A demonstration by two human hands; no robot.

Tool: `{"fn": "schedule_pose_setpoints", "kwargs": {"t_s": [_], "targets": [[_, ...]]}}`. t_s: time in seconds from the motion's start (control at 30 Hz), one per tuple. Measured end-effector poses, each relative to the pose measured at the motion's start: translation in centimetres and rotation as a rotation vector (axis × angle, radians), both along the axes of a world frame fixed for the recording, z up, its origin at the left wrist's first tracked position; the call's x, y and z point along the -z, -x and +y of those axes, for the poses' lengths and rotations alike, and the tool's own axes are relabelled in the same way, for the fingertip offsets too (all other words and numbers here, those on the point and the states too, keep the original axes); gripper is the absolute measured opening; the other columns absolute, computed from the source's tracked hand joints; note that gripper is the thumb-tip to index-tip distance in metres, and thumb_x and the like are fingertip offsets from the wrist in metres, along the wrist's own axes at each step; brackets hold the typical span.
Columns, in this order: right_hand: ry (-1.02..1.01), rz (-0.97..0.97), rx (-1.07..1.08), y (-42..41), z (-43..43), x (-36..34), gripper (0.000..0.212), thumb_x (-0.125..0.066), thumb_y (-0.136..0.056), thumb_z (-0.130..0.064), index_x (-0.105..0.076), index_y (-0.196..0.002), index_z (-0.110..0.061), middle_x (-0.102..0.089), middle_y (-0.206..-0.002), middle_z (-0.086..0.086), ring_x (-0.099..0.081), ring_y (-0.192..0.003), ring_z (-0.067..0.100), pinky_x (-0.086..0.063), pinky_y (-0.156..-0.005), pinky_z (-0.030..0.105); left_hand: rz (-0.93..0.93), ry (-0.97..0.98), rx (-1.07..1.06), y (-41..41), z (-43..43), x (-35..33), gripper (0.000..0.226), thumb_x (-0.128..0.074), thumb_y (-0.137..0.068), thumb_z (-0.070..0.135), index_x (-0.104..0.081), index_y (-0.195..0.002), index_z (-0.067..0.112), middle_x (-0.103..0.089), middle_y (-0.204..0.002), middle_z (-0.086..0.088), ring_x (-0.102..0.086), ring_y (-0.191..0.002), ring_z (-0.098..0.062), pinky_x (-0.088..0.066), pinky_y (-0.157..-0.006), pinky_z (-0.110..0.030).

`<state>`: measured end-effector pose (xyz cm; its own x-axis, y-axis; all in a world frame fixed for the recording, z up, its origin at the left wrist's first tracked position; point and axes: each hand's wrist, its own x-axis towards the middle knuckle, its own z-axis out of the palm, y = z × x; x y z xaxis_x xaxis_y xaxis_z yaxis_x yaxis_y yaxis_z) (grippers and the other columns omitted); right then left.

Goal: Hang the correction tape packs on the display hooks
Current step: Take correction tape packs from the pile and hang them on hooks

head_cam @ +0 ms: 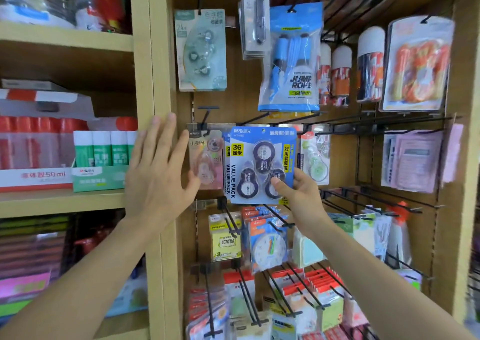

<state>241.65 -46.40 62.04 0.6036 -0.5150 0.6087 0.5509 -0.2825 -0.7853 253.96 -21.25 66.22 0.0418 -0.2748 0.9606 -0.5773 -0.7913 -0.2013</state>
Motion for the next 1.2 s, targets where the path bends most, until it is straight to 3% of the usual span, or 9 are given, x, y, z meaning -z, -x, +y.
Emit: {"fn": "schedule_pose_setpoints", "kwargs": {"t_s": [0.2, 0.57, 0.7, 0.87, 1.03, 1.2], "targets": [[-0.021, -0.002, 0.001, -0.3, -0.1, -0.9, 0.023, -0.067, -0.093, -0.011, -0.066, -0.116, -0.009, -0.075, -0.110, 0.007, -0.071, -0.104, 0.025, -0.056, -0.095, 0.047, -0.007, 0.001, -0.007, -0.3, 0.0, 0.1, 0.067, -0.046, -0.091, 0.041, -0.043, -0.150, 0.009, -0.010, -0.169, -0.012, -0.004, -0.157, -0.029, -0.009, -0.127, -0.047], [-0.049, 0.088, 0.041, -1.6, -0.9, -0.7, 0.021, -0.071, -0.092, -0.016, -0.067, -0.112, -0.010, -0.076, -0.106, 0.008, -0.072, -0.100, 0.028, -0.057, -0.091, 0.051, -0.033, 0.011, 0.015, -0.5, 0.1, 0.2, 0.064, -0.048, -0.092, 0.038, -0.046, -0.149, 0.008, -0.012, -0.169, -0.012, -0.006, -0.157, -0.029, -0.011, -0.127, -0.048], [-0.048, 0.126, 0.102, -3.1, -1.3, -1.4, 0.021, -0.072, -0.091, -0.015, -0.067, -0.111, -0.012, -0.076, -0.103, 0.006, -0.073, -0.097, 0.025, -0.060, -0.086, 0.044, -0.037, 0.019, 0.027, -0.5, 0.1, 0.3, 0.063, -0.047, -0.091, 0.037, -0.049, -0.147, 0.008, -0.014, -0.168, -0.012, -0.008, -0.157, -0.030, -0.013, -0.126, -0.049], [-0.033, 0.167, 0.222, -5.0, -1.9, -1.7, 0.024, -0.075, -0.088, -0.019, -0.061, -0.107, -0.013, -0.072, -0.102, 0.007, -0.071, -0.096, 0.025, -0.059, -0.086, 0.047, -0.035, 0.017, 0.032, -0.4, 0.1, 0.4, 0.062, -0.041, -0.092, 0.039, -0.051, -0.145, 0.008, -0.016, -0.168, -0.012, -0.010, -0.156, -0.030, -0.016, -0.126, -0.050], [0.030, 0.187, 0.448, -4.9, -1.6, -0.9, 0.030, -0.076, -0.086, -0.026, -0.059, -0.107, -0.013, -0.066, -0.100, 0.006, -0.066, -0.095, 0.027, -0.055, -0.075, 0.037, -0.026, 0.004, 0.051, -0.3, 0.3, 0.4, 0.060, -0.040, -0.093, 0.039, -0.053, -0.143, 0.010, -0.017, -0.168, -0.011, -0.011, -0.156, -0.030, -0.016, -0.126, -0.050], [0.395, 0.099, 0.804, -2.6, 0.3, 0.5, 0.044, -0.072, -0.084, -0.023, -0.055, -0.124, -0.017, -0.052, -0.120, 0.006, -0.047, -0.109, 0.018, -0.046, -0.091, 0.040, 0.006, -0.007, 0.050, 0.0, 0.3, 0.3, 0.057, -0.042, -0.091, 0.038, -0.057, -0.139, 0.011, -0.016, -0.168, -0.011, -0.011, -0.156, -0.030, -0.016, -0.125, -0.050]]}}
